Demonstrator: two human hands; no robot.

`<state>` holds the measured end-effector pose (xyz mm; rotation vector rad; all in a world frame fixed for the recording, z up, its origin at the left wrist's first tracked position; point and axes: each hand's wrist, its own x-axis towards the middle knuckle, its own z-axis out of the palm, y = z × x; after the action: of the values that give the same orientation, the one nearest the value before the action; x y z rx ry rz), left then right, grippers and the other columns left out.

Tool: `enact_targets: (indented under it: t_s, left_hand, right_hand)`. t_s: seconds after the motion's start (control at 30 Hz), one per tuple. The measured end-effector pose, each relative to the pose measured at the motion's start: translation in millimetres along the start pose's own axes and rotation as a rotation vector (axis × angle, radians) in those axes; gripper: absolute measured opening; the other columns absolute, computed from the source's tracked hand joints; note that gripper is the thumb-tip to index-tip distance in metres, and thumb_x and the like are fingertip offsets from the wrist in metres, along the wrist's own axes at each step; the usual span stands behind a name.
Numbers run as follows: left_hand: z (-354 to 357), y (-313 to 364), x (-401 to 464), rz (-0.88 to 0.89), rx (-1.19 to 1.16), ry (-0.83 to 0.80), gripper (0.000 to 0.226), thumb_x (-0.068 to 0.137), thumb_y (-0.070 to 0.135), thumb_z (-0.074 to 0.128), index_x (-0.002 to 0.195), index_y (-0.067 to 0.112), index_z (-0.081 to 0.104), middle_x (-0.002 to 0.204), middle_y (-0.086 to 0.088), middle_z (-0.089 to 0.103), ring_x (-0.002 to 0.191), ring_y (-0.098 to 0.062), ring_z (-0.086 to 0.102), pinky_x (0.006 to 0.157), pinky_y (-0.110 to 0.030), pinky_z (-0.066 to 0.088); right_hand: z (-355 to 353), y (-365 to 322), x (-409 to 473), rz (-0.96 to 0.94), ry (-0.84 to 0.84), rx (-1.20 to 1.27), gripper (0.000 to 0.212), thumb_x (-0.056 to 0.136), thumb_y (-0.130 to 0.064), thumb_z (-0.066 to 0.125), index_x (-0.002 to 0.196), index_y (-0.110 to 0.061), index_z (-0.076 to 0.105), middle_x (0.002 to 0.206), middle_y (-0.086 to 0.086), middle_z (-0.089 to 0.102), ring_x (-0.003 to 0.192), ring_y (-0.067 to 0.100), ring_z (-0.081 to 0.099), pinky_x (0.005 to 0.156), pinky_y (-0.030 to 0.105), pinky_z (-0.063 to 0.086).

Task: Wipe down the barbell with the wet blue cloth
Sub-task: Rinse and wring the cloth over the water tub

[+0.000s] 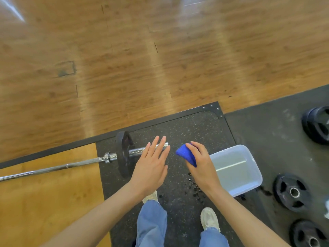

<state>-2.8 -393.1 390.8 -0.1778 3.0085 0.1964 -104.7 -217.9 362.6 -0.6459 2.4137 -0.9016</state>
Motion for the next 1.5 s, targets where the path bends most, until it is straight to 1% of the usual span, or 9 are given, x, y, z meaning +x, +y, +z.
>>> enact_targets:
  t_s: [0.4,0.53,0.67,0.83,0.93,1.03,1.13,1.33,1.5]
  left_hand:
    - [1.4,133.4,-6.0,-0.149,0.006,-0.086,0.068,0.077,0.032,0.082,0.137,0.008,0.062,0.153,-0.018,0.047,0.142,-0.037,0.044,0.112,-0.049,0.038]
    - [9.6,165.0,-7.3,-0.211,-0.032,-0.116,0.066,0.084,0.031,0.076,0.143,0.009,0.056,0.159,-0.016,0.039,0.148,-0.037,0.034,0.116,-0.046,0.024]
    - [17.2,181.8,-8.6,-0.243,-0.150,-0.144,0.063,0.105,0.032,0.045,0.161,0.014,0.023,0.170,-0.009,-0.002,0.157,-0.029,-0.007,0.119,-0.037,-0.009]
    - [31.3,187.4,-15.8,-0.284,-0.269,-0.190,0.059,0.107,0.035,0.032,0.162,0.016,0.021,0.170,-0.005,-0.004,0.156,-0.024,-0.010,0.118,-0.032,-0.013]
    - [47.4,185.3,-16.8,-0.320,-0.402,-0.276,0.054,0.110,0.028,0.033,0.161,0.018,0.022,0.170,0.000,0.004,0.157,-0.017,-0.008,0.123,-0.029,-0.004]
    - [57.2,190.2,-22.8,-0.373,-0.666,-0.273,0.046,0.110,0.020,0.032,0.155,0.016,0.037,0.163,0.003,0.031,0.155,-0.017,0.015,0.120,-0.025,0.012]
    - [70.5,195.0,-27.9,-0.408,-0.861,-0.238,0.039,0.109,0.028,0.038,0.145,0.022,0.051,0.140,0.008,0.057,0.130,-0.009,0.050,0.104,-0.020,0.036]
    - [105.4,202.5,-22.3,-0.573,-1.244,-0.254,0.032,0.102,0.019,0.058,0.133,0.016,0.060,0.115,0.011,0.069,0.095,0.014,0.063,0.077,-0.004,0.045]
    - [129.5,208.2,-17.7,-0.716,-1.482,-0.258,0.033,0.101,0.008,0.058,0.132,0.019,0.059,0.117,-0.006,0.072,0.102,-0.012,0.070,0.080,-0.019,0.057]
  right_hand:
    - [-68.5,72.8,-58.2,-0.105,-0.113,-0.024,0.057,0.092,-0.006,0.068,0.146,-0.012,0.050,0.152,0.001,0.041,0.139,0.017,0.039,0.106,0.025,0.038]
    - [-82.8,90.3,-70.0,-0.134,-0.145,-0.050,0.059,0.092,-0.005,0.067,0.147,-0.012,0.048,0.153,0.001,0.039,0.140,0.017,0.038,0.105,0.028,0.041]
    - [-86.4,102.8,-79.2,-0.148,-0.160,-0.060,0.060,0.093,-0.006,0.067,0.149,-0.014,0.045,0.154,-0.001,0.037,0.140,0.015,0.037,0.104,0.027,0.042]
    - [-76.1,116.1,-93.1,-0.122,-0.130,-0.051,0.059,0.094,-0.008,0.065,0.149,-0.016,0.044,0.155,-0.004,0.036,0.140,0.012,0.037,0.103,0.026,0.042]
    - [-65.3,125.8,-98.3,-0.120,-0.112,-0.058,0.060,0.094,-0.009,0.066,0.149,-0.016,0.044,0.155,-0.004,0.035,0.139,0.012,0.038,0.103,0.029,0.046]
    - [-51.2,134.5,-105.0,-0.117,-0.097,-0.079,0.062,0.092,-0.009,0.069,0.148,-0.016,0.045,0.154,-0.004,0.036,0.139,0.012,0.038,0.101,0.033,0.049]
    - [-37.4,143.0,-110.6,-0.152,-0.059,-0.063,0.060,0.089,-0.006,0.071,0.144,-0.013,0.049,0.150,-0.001,0.042,0.133,0.015,0.044,0.096,0.039,0.053]
    - [-22.7,163.4,-120.6,-0.197,-0.062,-0.009,0.061,0.089,-0.006,0.070,0.145,-0.013,0.048,0.146,-0.005,0.045,0.125,0.010,0.049,0.090,0.037,0.055]
    - [-20.9,181.5,-123.4,0.041,-0.075,0.119,0.086,0.082,-0.025,0.078,0.153,-0.031,0.030,0.138,-0.016,0.045,0.108,0.003,0.053,0.088,0.030,0.051]
